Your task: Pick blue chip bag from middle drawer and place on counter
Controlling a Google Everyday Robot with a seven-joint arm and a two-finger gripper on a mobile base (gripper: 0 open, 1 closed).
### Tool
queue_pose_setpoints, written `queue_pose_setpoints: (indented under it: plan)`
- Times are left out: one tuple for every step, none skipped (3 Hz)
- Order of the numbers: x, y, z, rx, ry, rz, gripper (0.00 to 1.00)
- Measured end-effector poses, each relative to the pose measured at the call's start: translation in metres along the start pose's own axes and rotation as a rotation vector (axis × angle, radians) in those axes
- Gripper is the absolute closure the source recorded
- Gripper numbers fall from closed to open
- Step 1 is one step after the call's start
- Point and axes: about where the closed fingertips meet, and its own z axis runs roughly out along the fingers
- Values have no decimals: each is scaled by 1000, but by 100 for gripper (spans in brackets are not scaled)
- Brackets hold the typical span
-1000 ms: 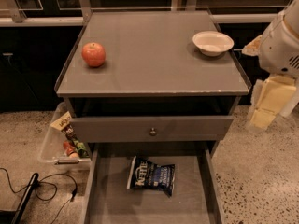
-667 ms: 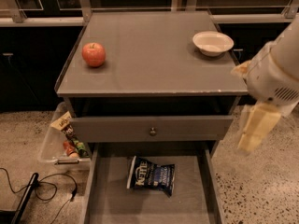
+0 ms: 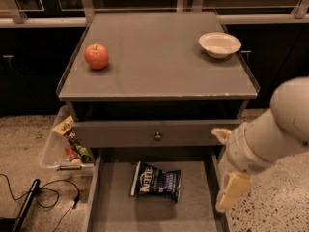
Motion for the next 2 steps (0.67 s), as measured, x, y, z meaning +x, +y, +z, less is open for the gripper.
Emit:
queue_pose_setpoints:
  plan:
    - [10, 6, 26, -9, -9, 0, 0]
    - [10, 8, 31, -14, -20, -1, 0]
